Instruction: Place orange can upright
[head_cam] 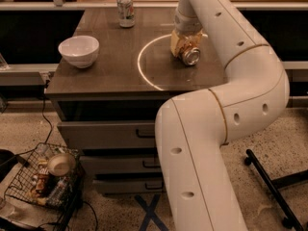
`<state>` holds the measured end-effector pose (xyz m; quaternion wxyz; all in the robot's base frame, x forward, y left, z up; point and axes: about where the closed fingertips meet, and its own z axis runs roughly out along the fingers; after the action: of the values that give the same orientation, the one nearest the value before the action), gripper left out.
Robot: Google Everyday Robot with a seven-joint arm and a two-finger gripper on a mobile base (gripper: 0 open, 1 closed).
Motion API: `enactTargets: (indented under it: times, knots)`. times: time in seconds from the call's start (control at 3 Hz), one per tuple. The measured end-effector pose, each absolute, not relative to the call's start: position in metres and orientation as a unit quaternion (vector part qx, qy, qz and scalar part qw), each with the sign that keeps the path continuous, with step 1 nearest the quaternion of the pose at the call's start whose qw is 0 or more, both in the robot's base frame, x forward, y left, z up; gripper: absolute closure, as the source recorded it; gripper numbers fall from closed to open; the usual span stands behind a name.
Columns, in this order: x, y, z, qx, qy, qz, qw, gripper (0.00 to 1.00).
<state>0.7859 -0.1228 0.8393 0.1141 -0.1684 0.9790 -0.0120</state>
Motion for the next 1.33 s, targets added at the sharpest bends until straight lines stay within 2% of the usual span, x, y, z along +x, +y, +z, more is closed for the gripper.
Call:
enactTargets:
  times: [0.33,0.67,1.0,1.33]
  knots:
    - [0.792,-0.121,0.837,-0.169,0.978,-0.011,0.123,1.00]
    - [0.792,-0.121,0.837,-0.169,0.978,-0.011,0.123,1.00]
    - [0.803,-0.131,0.872,-0.162,0.970,-0.006,0.181,1.00]
    - [0.811,-0.164,0.955,-0.138,0.945,0.002,0.296,1.00]
